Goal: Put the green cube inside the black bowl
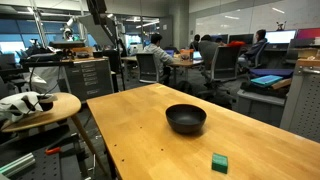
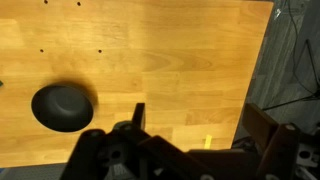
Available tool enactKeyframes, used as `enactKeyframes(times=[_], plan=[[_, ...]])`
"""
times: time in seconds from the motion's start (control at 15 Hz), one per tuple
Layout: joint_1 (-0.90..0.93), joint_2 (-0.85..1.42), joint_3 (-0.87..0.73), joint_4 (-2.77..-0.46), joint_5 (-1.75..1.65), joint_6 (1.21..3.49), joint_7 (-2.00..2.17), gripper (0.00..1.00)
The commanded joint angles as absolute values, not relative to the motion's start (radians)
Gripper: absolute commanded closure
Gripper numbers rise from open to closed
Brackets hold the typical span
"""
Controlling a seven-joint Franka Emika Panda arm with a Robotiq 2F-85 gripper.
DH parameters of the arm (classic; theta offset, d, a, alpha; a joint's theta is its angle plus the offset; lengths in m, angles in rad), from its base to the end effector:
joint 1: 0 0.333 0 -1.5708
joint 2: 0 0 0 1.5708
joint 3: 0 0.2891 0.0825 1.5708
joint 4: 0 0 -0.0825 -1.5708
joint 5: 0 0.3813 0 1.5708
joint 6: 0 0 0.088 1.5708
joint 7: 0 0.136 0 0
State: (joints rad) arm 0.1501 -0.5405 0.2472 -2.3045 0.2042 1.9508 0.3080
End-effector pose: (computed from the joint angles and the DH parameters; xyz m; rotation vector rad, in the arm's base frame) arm 0.3841 0.1900 0.5062 -3.0101 -0.0106 -0.2159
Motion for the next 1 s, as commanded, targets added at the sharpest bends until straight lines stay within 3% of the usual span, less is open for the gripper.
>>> enactKeyframes(times=[0.0,0.93], plan=[[0.154,-0.540,0.244,-2.299,0.202,1.950,0.310,0.00],[0.152,-0.528,0.229,-2.275,0.165,1.930,0.242,0.00]])
